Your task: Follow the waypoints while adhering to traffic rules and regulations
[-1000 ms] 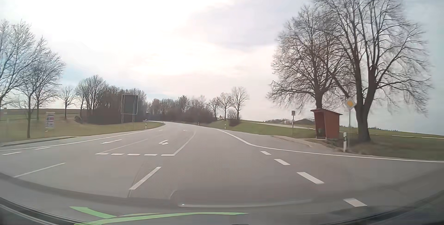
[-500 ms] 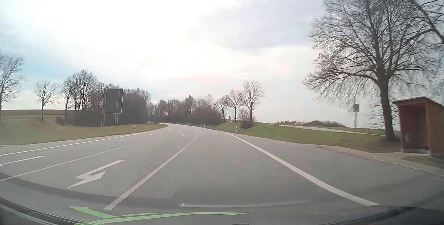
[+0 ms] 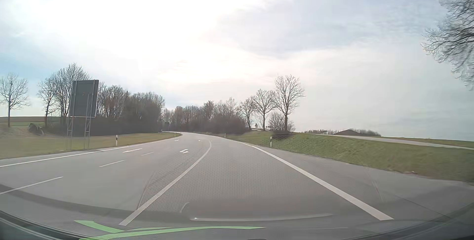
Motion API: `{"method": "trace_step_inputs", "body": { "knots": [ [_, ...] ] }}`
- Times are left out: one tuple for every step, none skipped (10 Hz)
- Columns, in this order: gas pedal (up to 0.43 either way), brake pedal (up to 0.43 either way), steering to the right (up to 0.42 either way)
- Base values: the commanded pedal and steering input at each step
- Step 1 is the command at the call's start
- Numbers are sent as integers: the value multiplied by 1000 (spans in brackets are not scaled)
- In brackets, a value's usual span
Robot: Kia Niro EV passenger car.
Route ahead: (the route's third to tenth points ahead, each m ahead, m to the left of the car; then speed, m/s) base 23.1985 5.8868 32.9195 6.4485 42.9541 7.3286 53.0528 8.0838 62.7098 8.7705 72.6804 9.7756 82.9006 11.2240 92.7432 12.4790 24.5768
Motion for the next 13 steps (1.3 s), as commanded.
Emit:
{"method": "trace_step_inputs", "body": {
  "knots": [
    [240,0,-12],
    [240,0,-13],
    [240,0,-13],
    [240,0,-13],
    [240,0,-13],
    [240,0,-14],
    [240,0,-14],
    [240,0,-14],
    [240,0,-15],
    [240,0,-15],
    [240,0,-14],
    [248,0,-14],
    [260,0,-14]
  ]
}}
